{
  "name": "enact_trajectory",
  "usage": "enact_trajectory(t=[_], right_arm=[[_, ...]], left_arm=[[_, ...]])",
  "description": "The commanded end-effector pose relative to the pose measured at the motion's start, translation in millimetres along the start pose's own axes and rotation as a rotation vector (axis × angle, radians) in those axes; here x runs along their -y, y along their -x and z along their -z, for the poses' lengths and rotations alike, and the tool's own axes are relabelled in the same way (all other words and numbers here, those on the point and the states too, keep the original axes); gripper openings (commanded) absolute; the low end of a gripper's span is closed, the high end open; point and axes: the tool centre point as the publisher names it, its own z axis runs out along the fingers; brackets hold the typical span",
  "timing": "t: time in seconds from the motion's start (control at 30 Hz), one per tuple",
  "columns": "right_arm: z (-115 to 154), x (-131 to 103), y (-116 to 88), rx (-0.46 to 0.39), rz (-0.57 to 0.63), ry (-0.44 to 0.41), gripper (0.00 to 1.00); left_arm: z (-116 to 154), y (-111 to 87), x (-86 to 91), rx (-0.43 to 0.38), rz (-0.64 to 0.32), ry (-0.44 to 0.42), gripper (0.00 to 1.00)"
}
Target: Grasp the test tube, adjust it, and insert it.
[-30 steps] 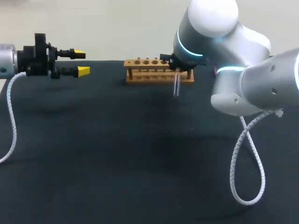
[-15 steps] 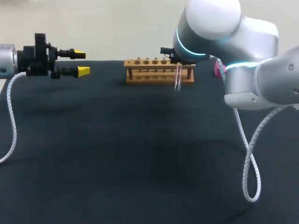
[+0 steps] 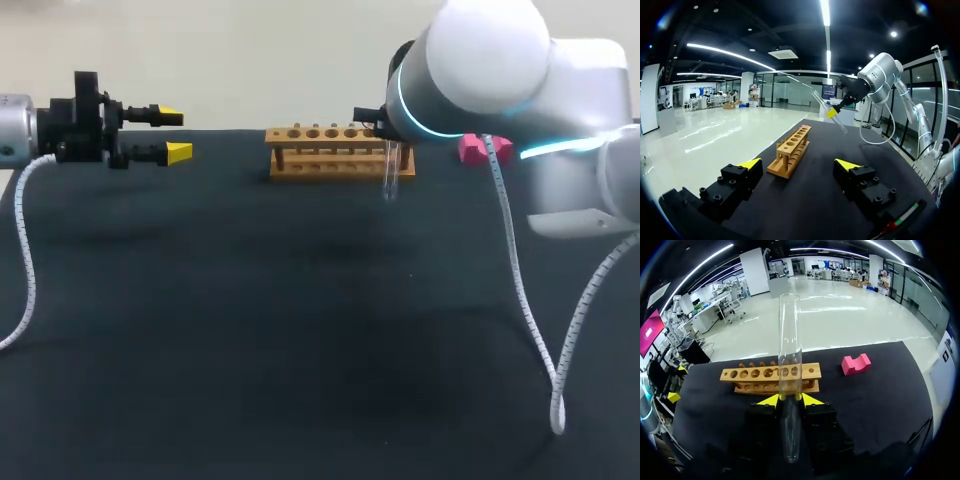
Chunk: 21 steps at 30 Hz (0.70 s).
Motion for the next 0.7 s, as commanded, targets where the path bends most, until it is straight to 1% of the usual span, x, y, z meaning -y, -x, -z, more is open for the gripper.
enact_trajectory(t=[0.03, 0.13, 0.7], right_arm=[[3.2, 2.9, -3.8, 0.087, 0.002, 0.030, 0.00], [5.5, 3.2, -3.1, 0.086, 0.010, 0.058, 0.00], [6.5, 4.0, -3.0, 0.086, 0.010, 0.059, 0.00]], left_arm=[[0.1, -1.3, 1.9, 0.004, -0.003, 0.006, 1.00], [0.1, -1.3, 1.9, 0.004, -0.003, 0.006, 1.00], [0.1, -1.3, 1.9, 0.004, -0.003, 0.006, 1.00]])
